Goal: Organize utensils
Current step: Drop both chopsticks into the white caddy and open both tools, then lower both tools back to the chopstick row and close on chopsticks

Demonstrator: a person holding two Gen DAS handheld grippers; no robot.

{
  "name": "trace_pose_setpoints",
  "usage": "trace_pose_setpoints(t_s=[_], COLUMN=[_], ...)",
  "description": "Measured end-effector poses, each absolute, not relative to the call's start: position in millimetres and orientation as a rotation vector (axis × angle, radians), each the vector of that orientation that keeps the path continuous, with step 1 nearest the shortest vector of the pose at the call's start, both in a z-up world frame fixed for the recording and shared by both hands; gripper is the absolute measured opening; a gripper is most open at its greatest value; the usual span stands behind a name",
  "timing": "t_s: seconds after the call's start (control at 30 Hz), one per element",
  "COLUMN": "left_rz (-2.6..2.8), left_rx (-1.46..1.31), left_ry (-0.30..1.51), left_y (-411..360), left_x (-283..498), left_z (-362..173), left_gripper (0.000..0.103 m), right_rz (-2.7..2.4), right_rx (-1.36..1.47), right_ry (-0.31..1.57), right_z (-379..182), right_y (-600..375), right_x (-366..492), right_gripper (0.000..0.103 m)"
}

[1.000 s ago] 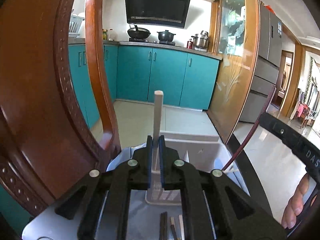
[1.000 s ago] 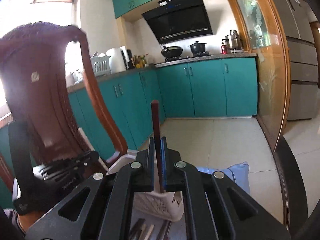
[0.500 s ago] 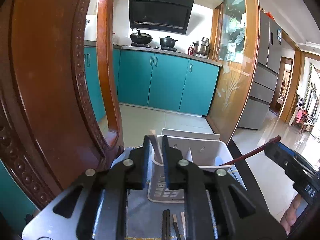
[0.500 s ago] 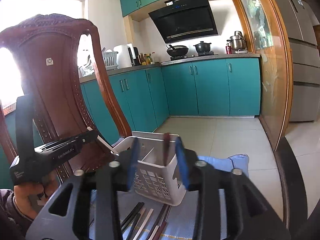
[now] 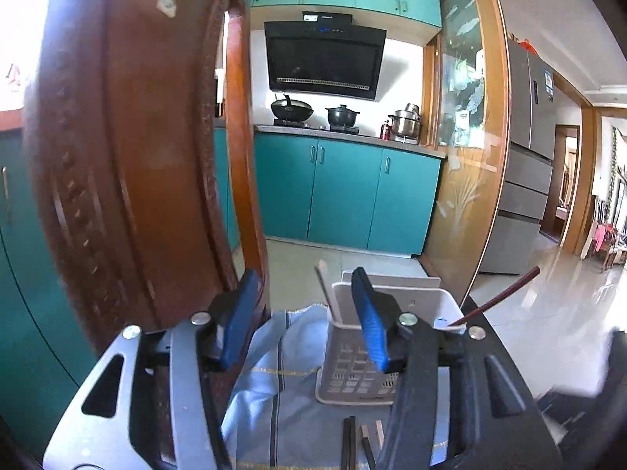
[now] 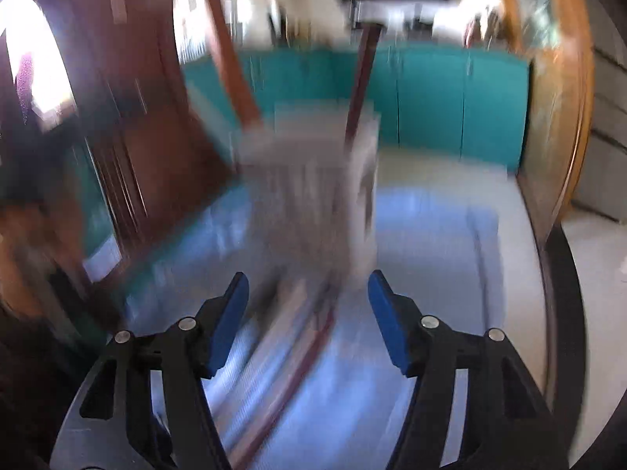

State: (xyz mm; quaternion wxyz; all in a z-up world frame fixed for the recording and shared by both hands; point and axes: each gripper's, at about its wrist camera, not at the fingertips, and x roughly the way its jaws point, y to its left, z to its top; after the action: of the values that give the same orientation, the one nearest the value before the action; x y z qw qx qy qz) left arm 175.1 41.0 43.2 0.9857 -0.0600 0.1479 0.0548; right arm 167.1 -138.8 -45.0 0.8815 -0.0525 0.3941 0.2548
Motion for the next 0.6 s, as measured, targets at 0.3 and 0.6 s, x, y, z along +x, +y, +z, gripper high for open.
trace_pose_setpoints(t_s=[0.3,0.6], left_rz=[0.087,0.072], left_rx=[-0.128,-0.082], left_ry=[0.379,0.412], left_y=[39,30], left_x=[167,165], left_z=[23,16], left_gripper=[0.057,0.06], right_rz=[0.5,0.429], right_rx=[-0.221,-0.171], right_ry=[1.024,1.003], right_z=[-97,-101], right_y=[-106,-100], right_x=[172,180], right_gripper=[0.063,0.056])
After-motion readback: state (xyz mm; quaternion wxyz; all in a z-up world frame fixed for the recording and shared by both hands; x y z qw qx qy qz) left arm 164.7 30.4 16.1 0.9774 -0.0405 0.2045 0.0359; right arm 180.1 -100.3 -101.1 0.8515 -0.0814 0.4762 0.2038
